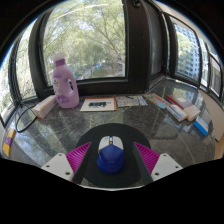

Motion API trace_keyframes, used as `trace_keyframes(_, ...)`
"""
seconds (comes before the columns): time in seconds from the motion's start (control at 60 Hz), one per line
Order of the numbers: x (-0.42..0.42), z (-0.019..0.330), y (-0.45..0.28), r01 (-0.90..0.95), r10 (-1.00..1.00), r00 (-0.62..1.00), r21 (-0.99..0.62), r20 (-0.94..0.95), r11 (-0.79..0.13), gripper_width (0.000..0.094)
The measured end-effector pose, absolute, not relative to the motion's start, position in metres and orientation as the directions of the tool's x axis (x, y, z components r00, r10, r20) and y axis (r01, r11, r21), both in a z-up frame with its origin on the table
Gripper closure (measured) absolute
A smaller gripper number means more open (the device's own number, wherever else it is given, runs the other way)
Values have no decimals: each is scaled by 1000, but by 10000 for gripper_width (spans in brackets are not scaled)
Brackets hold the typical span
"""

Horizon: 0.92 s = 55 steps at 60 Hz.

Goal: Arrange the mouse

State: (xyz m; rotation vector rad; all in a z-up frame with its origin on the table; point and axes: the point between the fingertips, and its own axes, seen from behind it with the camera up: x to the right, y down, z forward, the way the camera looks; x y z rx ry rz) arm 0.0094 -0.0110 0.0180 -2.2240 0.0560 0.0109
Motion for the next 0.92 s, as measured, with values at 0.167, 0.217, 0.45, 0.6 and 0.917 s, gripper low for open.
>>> trace_keyframes(0.167,7,86,-52,-18,-58,998,-841,15,-541,76)
trace_keyframes(0.217,3,105,-70,-9,-59,998,-851,25,-524,78)
trace_keyframes(0.45,-20,163,-161,11,-81,995,-874,58,-485,76)
trace_keyframes(0.6,-35,177,-206,23,-81,994,-880,69,-475,83)
trace_keyframes(0.917,-45,186,-240,41,-82,993,-881,89,-471,81)
